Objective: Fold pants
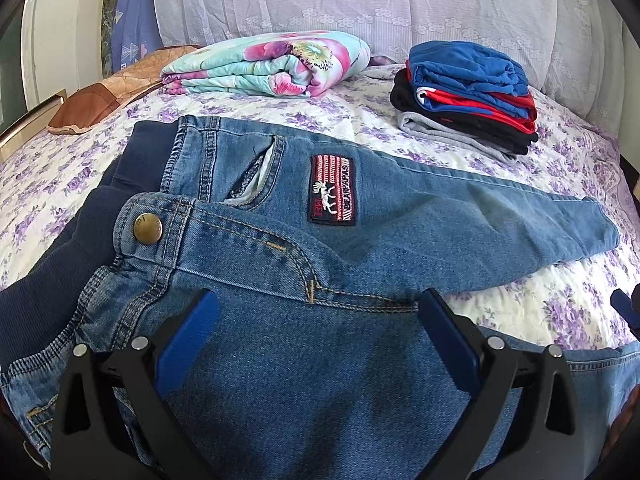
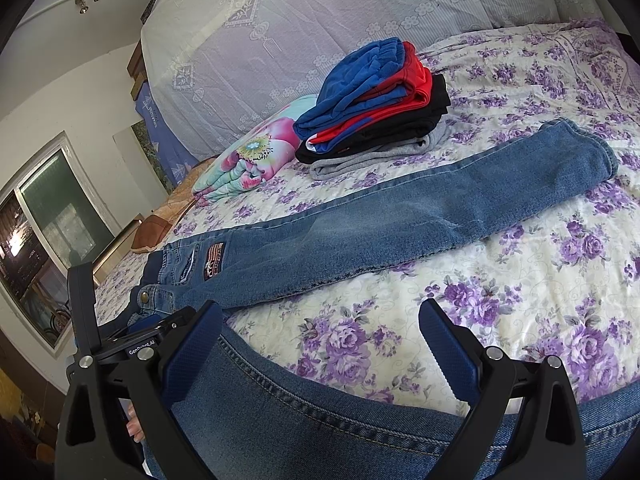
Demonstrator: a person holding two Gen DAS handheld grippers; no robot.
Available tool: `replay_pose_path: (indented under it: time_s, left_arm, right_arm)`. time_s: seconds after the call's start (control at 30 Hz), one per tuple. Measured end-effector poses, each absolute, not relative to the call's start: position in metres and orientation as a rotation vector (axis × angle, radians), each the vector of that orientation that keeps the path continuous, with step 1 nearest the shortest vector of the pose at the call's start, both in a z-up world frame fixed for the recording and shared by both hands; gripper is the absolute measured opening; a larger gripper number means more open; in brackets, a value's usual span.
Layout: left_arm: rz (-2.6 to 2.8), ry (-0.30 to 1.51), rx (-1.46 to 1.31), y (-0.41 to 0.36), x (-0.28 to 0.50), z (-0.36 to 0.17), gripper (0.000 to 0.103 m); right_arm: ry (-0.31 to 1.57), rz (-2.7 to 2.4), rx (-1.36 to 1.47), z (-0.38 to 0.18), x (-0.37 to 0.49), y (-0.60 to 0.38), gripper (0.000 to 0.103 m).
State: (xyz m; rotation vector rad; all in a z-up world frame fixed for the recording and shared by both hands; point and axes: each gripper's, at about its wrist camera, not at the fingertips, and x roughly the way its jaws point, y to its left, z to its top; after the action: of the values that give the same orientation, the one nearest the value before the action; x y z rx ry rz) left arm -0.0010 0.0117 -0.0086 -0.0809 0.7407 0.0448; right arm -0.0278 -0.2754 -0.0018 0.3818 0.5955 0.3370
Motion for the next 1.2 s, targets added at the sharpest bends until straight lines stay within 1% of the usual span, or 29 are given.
replay_pose_path:
  time_s: [0.97, 1.2]
  left_arm:
    - [0.043, 0.742, -0.085, 0.012, -0.001, -0.009, 0.098]
    - [-0.024, 0.752, -0.147, 0.024, -0.004, 0.000, 0.098]
  right_arm:
    - [0.603, 0.335, 0.384, -0.009, -0.029, -0.273, 0.099]
    - [0.589, 0.326, 0.477, -0.001, -0.032, -0.295, 0.099]
